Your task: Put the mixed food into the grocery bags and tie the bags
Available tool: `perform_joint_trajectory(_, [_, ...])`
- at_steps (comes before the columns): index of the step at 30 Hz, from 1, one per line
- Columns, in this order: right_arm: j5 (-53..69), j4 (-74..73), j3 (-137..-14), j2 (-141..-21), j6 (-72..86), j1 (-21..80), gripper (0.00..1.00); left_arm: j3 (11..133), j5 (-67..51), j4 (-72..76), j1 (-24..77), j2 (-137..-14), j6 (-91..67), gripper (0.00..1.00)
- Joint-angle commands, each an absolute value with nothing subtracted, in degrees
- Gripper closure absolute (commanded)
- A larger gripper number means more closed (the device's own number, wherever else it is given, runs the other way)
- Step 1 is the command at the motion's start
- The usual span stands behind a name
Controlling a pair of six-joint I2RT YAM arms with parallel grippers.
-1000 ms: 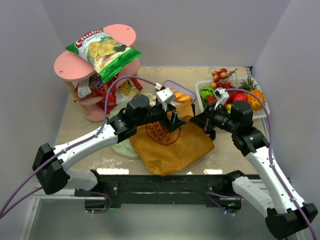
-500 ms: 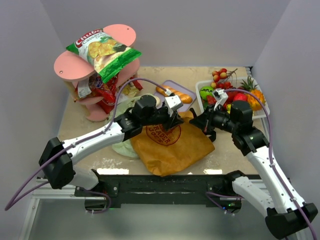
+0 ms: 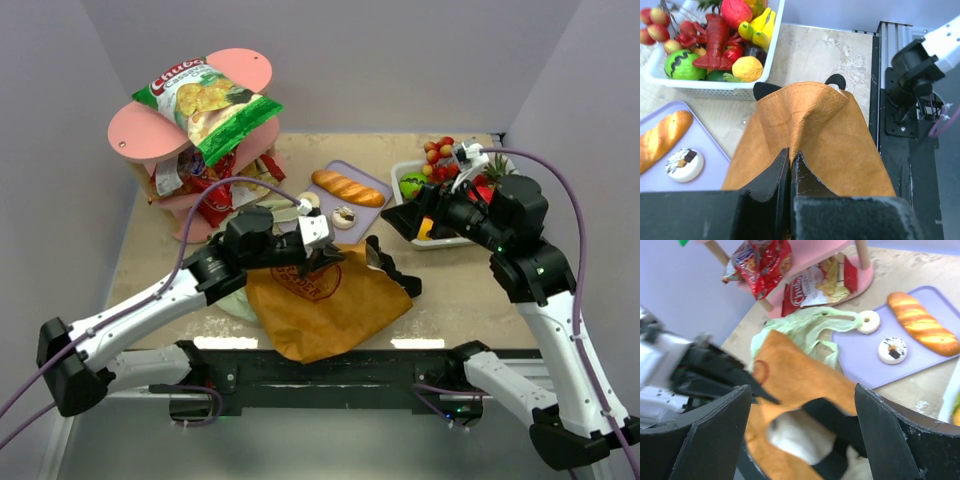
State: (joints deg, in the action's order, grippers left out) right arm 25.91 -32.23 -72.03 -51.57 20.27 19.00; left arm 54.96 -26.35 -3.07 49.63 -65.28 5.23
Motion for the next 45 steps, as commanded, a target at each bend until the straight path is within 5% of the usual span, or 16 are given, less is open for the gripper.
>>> perform_joint_trajectory(1, [21.7,-36.0,-71.7,-53.8,17.9,19.0,0.12,55.1,-28.7,-6.1,49.5,-56.6,10.0,1.00])
perform_joint_trajectory(22, [43.2,-30.6,-42.3,-47.5,20.8,18.1,0.01,60.2,-17.7,-21.7,48.9,-41.2,14.9,1.00])
perform_joint_trajectory(32, [47.5,-8.2,-28.4,-50.2,41.5,18.1,0.01,61.3,-17.9,-21.9,48.8,-41.4,15.3,1.00])
perform_joint_trajectory(45, [46.5,-6.8,-20.7,-48.3,54.9,18.1,0.03,59.8,-18.0,-19.7,48.8,-41.3,16.0,1.00])
